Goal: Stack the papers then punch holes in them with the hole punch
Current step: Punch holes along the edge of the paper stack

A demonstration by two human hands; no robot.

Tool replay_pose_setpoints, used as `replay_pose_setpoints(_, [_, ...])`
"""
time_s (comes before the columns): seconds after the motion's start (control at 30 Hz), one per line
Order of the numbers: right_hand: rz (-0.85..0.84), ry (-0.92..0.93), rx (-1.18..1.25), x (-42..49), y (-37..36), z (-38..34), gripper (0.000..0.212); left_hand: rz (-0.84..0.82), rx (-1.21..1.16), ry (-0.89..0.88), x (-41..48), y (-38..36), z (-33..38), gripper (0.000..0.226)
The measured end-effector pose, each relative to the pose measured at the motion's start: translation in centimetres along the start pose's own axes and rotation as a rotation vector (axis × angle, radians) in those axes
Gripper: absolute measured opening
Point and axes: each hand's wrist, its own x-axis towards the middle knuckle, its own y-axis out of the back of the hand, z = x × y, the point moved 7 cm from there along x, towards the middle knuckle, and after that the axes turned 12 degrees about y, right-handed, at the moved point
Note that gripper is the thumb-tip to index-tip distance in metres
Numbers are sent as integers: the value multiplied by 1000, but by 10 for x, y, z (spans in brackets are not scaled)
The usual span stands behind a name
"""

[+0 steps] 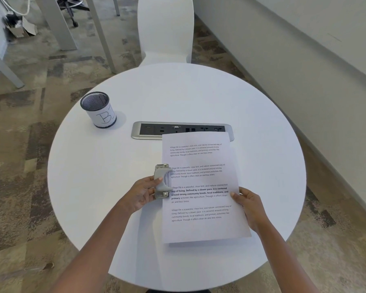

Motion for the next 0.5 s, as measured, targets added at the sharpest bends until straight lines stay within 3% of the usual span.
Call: replay_pose_setpoints(0.5, [22,-30,7,1,3,4,19,160,43,-40,-5,-2,4,12])
